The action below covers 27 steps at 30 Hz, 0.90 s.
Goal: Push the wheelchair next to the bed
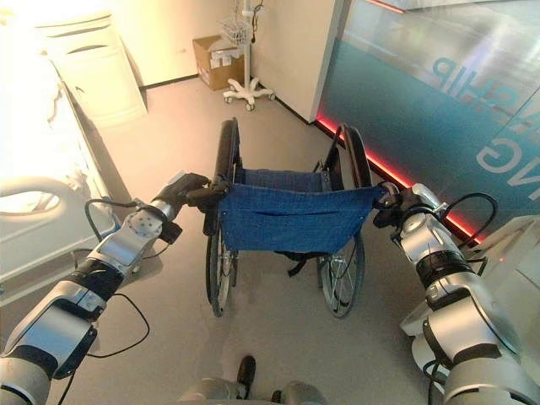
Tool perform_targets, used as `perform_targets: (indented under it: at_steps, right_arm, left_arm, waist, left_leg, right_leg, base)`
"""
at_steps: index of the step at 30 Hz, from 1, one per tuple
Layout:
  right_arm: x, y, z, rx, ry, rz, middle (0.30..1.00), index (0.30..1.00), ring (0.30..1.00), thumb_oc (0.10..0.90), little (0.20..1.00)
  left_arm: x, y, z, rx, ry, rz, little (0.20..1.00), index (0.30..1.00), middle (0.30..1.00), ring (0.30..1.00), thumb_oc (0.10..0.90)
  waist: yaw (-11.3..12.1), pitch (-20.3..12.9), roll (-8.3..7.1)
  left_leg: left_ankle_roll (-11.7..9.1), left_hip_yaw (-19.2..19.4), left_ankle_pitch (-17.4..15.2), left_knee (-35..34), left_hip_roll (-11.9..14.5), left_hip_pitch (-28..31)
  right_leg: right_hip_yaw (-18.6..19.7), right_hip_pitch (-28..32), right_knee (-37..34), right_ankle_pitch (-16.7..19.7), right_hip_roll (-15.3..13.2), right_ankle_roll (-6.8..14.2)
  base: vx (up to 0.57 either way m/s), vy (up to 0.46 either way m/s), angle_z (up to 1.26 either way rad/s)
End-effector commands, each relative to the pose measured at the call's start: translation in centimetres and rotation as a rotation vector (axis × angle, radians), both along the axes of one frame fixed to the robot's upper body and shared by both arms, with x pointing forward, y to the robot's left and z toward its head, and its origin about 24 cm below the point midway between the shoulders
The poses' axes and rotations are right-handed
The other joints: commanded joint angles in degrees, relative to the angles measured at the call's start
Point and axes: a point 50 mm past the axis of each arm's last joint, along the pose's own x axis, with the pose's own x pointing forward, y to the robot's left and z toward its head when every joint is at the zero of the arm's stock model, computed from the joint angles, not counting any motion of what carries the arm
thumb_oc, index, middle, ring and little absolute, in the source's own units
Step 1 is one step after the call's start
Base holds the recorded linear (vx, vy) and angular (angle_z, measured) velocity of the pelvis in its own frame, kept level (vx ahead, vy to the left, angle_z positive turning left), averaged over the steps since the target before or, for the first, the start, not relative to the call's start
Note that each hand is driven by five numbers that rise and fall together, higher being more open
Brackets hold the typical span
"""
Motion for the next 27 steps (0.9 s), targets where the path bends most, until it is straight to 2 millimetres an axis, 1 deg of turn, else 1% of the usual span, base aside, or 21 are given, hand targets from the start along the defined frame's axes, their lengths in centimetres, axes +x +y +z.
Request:
perform_targets:
  at_steps: [1, 2, 3, 5, 6, 8, 10, 12, 13, 14, 15, 16, 17, 18, 19, 21, 23, 25, 26, 27]
  right_arm:
    - [3.8, 10.0, 4.7, 0.102, -0.201, 0.417, 0.3, 0.3, 0.3, 0.4, 0.3]
    - [3.8, 10.0, 4.8, 0.101, -0.204, 0.418, 0.3, 0.3, 0.3, 0.4, 0.3]
    - [4.0, 10.4, 5.6, 0.107, -0.216, 0.419, 0.3, 0.3, 0.3, 0.4, 0.3]
    - [4.0, 10.6, 6.0, 0.114, -0.213, 0.42, 0.3, 0.3, 0.3, 0.4, 0.3]
    - [4.1, 10.9, 6.0, 0.114, -0.197, 0.418, 0.3, 0.3, 0.3, 0.4, 0.3]
    - [4.0, 10.6, 5.3, 0.111, -0.17, 0.413, 0.3, 0.3, 0.3, 0.4, 0.3]
    - [3.7, 10.1, 4.9, 0.111, -0.149, 0.4, 0.3, 0.3, 0.3, 0.4, 0.3]
    - [3.7, 9.4, 5.0, 0.113, -0.147, 0.388, 0.3, 0.3, 0.3, 0.4, 0.3]
    - [3.8, 9.0, 5.1, 0.113, -0.143, 0.387, 0.3, 0.3, 0.3, 0.4, 0.3]
    - [3.8, 9.0, 5.3, 0.111, -0.138, 0.398, 0.3, 0.3, 0.3, 0.4, 0.3]
    - [3.9, 9.1, 5.4, 0.109, -0.137, 0.406, 0.3, 0.3, 0.3, 0.4, 0.3]
    - [4.0, 10.0, 5.8, 0.09, -0.134, 0.444, 0.3, 0.3, 0.3, 0.4, 0.3]
    - [4.1, 10.3, 6.1, 0.082, -0.14, 0.455, 0.3, 0.3, 0.3, 0.4, 0.3]
    - [4.1, 10.3, 6.2, 0.08, -0.143, 0.459, 0.3, 0.3, 0.3, 0.4, 0.3]
    - [4.1, 10.3, 6.5, 0.073, -0.156, 0.462, 0.3, 0.3, 0.3, 0.4, 0.3]
    - [4.3, 10.3, 7.3, 0.058, -0.173, 0.464, 0.3, 0.3, 0.3, 0.4, 0.3]
    - [4.4, 10.6, 7.8, 0.045, -0.172, 0.478, 0.3, 0.3, 0.3, 0.4, 0.3]
    - [4.4, 10.7, 7.7, 0.043, -0.168, 0.482, 0.3, 0.3, 0.3, 0.4, 0.3]
    - [4.3, 10.7, 7.4, 0.041, -0.161, 0.489, 0.3, 0.3, 0.3, 0.4, 0.3]
    - [4.3, 10.8, 7.2, 0.04, -0.155, 0.494, 0.3, 0.3, 0.3, 0.4, 0.3]
  left_arm:
    - [0.0, 3.2, -0.4, 0.124, 0.023, 0.106, 0.3, 0.3, 0.3, 0.3, 0.4]
    - [0.0, 3.2, -0.4, 0.122, 0.02, 0.107, 0.3, 0.3, 0.3, 0.3, 0.4]
    - [0.1, 3.0, -0.3, 0.115, 0.01, 0.106, 0.3, 0.3, 0.3, 0.3, 0.4]
    - [0.1, 3.1, -0.5, 0.107, 0.012, 0.11, 0.3, 0.3, 0.3, 0.3, 0.4]
    - [0.0, 3.0, -0.9, 0.095, 0.018, 0.112, 0.3, 0.3, 0.3, 0.3, 0.4]
    - [-0.2, 3.0, -1.5, 0.082, 0.032, 0.111, 0.3, 0.3, 0.3, 0.3, 0.4]
    - [-0.6, 3.0, -2.1, 0.095, 0.05, 0.096, 0.3, 0.3, 0.3, 0.3, 0.4]
    - [-0.8, 2.8, -2.3, 0.103, 0.057, 0.084, 0.3, 0.3, 0.3, 0.3, 0.4]
    - [-0.9, 2.7, -2.7, 0.091, 0.067, 0.091, 0.3, 0.3, 0.3, 0.3, 0.4]
    - [-1.0, 2.7, -3.0, 0.085, 0.081, 0.1, 0.3, 0.3, 0.3, 0.3, 0.4]
    - [-1.0, 2.8, -3.0, 0.087, 0.087, 0.105, 0.3, 0.3, 0.3, 0.3, 0.4]
    - [-1.1, 3.4, -3.3, 0.1, 0.099, 0.131, 0.3, 0.3, 0.3, 0.3, 0.4]
    - [-1.3, 3.6, -3.5, 0.089, 0.098, 0.147, 0.3, 0.3, 0.3, 0.3, 0.4]
    - [-1.3, 3.7, -3.6, 0.087, 0.098, 0.152, 0.3, 0.3, 0.3, 0.3, 0.4]
    - [-1.4, 3.9, -3.6, 0.088, 0.097, 0.15, 0.3, 0.3, 0.3, 0.3, 0.4]
    - [-1.3, 3.8, -3.3, 0.098, 0.093, 0.139, 0.3, 0.3, 0.3, 0.3, 0.4]
    - [-1.1, 3.8, -3.3, 0.109, 0.094, 0.133, 0.3, 0.3, 0.3, 0.3, 0.4]
    - [-1.2, 3.9, -3.4, 0.114, 0.098, 0.127, 0.3, 0.3, 0.3, 0.3, 0.4]
    - [-1.4, 4.2, -3.7, 0.118, 0.107, 0.126, 0.3, 0.3, 0.3, 0.3, 0.4]
    - [-1.4, 4.3, -3.8, 0.118, 0.112, 0.127, 0.3, 0.3, 0.3, 0.3, 0.4]
  waist:
    - [0.6, 4.9, -3.98]
    - [0.5, 5.0, -3.85]
    - [0.1, 5.3, -4.09]
    - [-0.2, 5.2, -4.08]
    - [-0.4, 5.1, -4.52]
    - [-0.4, 4.9, -4.86]
    - [-0.4, 4.9, -5.76]
    - [-0.8, 4.6, -6.15]
    - [-0.9, 4.1, -6.35]
    - [-0.9, 3.9, -6.45]
    - [-0.8, 3.9, -6.49]
    - [-0.9, 4.1, -6.49]
    - [-1.2, 4.1, -6.31]
    - [-1.2, 4.0, -6.27]
    - [-1.0, 3.9, -6.15]
    - [-0.7, 3.8, -6.12]
    - [-0.7, 3.8, -6.14]
    - [-0.9, 3.6, -6.18]
    - [-1.2, 3.2, -6.15]
    - [-1.4, 3.0, -6.09]
  left_leg:
    - [-4.3, 8.4, -8.9, 2.0, -0.2, 4.0]
    - [-4.3, 8.2, -9.2, 2.1, -0.1, 4.2]
    - [-4.4, 7.1, -10.4, 2.8, 0.0, 5.0]
    - [-4.6, 6.7, -11.2, 3.4, 0.1, 5.4]
    - [-4.9, 6.8, -12.5, 4.9, 0.3, 5.6]
    - [-5.0, 6.6, -13.8, 6.0, 0.8, 6.3]
    - [-5.6, 5.4, -15.7, 7.8, 1.4, 7.2]
    - [-6.4, 4.4, -17.2, 9.5, 2.8, 7.8]
    - [-7.2, 4.2, -17.7, 10.0, 4.0, 8.3]
    - [-8.0, 4.0, -17.5, 10.4, 5.1, 8.7]
    - [-8.4, 3.9, -17.2, 10.7, 5.6, 8.8]
    - [-9.9, 5.0, -13.7, 11.6, 8.1, 8.9]
    - [-10.7, 5.9, -10.0, 11.8, 10.0, 8.5]
    - [-10.8, 6.2, -8.9, 11.8, 10.6, 8.3]
    - [-11.3, 6.4, -6.6, 12.1, 11.6, 7.9]
    - [-12.0, 7.2, -3.8, 12.9, 12.3, 6.1]
    - [-12.7, 8.7, -1.7, 14.5, 13.2, 4.9]
    - [-13.1, 9.4, -0.7, 15.4, 13.8, 4.6]
    - [-13.5, 10.7, 0.6, 16.2, 14.7, 4.9]
    - [-13.8, 11.5, 1.2, 16.7, 15.1, 5.0]
  right_leg:
    - [5.3, -0.6, -21.1, 25.7, -8.5, 5.5]
    - [5.3, -0.6, -21.6, 25.8, -8.4, 5.5]
    - [6.0, -1.2, -25.6, 26.2, -8.6, 6.0]
    - [6.2, -0.9, -27.5, 26.3, -8.8, 6.2]
    - [6.5, -1.8, -28.7, 26.6, -9.6, 6.4]
    - [6.6, -1.8, -29.0, 26.8, -10.2, 6.7]
    - [7.2, -1.1, -28.0, 27.4, -10.9, 6.8]
    - [7.7, -0.7, -26.4, 26.3, -10.5, 6.7]
    - [7.4, -0.7, -24.5, 25.9, -10.5, 6.5]
    - [6.7, -0.8, -21.8, 25.8, -10.5, 6.5]
    - [6.2, -0.9, -20.3, 25.7, -10.6, 6.4]
    - [4.1, -0.8, -18.6, 25.3, -10.3, 5.8]
    - [2.9, -0.1, -18.8, 24.6, -9.4, 4.9]
    - [2.5, 0.2, -18.9, 24.3, -9.1, 4.5]
    - [1.5, 0.9, -19.1, 23.3, -8.3, 3.7]
    - [-0.3, 1.8, -19.4, 21.9, -7.5, 2.4]
    - [-2.1, 2.5, -19.4, 20.8, -7.0, 1.4]
    - [-3.0, 2.9, -19.6, 20.3, -6.7, 0.9]
    - [-4.2, 3.2, -19.7, 19.8, -6.3, 0.2]
    - [-5.0, 3.4, -19.7, 19.4, -6.0, -0.2]
  base:
    - [0.26, -0.127, 0.5]
    - [0.41, -0.188, 0.6]
    - [0.28, -0.109, 0.39]
    - [0.4, -0.181, 0.29]
    - [0.58, -0.296, 0.38]
    - [0.51, -0.298, 0.41]
    - [0.49, -0.362, 0.56]
    - [0.44, -0.393, 0.7]
    - [0.4, -0.379, 0.85]
    - [0.32, -0.308, 0.68]
    - [0.38, -0.359, 0.77]
    - [0.42, -0.394, 0.72]
    - [0.44, -0.42, 0.64]
    - [0.35, -0.366, 0.6]
    - [0.27, -0.321, 0.46]
    - [0.25, -0.345, 0.54]
    - [0.24, -0.306, 0.42]
    - [0.21, -0.211, 0.01]
    - [0.22, -0.183, -0.09]
    - [0.27, -0.22, 0.0]
